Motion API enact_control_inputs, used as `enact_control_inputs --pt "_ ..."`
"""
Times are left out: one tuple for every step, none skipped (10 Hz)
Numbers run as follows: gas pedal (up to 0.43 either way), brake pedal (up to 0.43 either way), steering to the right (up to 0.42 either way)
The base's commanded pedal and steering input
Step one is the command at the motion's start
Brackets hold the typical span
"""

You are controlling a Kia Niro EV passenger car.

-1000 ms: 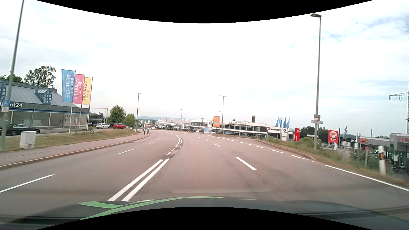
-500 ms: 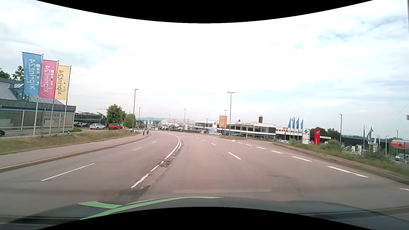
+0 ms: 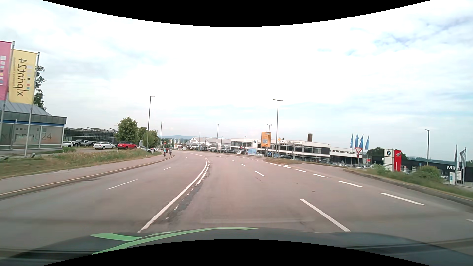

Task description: Follow the waypoints while adhering to traffic rules and regulations

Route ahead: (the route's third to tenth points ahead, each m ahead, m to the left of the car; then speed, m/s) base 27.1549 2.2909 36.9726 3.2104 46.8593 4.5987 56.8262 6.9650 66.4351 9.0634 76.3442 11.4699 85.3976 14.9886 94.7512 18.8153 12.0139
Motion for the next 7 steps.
enact_control_inputs --pt "0.0 0.104 -0.017" --pt "0.0 0.098 -0.017" --pt "0.0 0.098 -0.017" --pt "0.0 0.098 -0.017" --pt "0.0 0.098 -0.017" --pt "0.0 0.098 -0.017" --pt "0.0 0.098 -0.017"
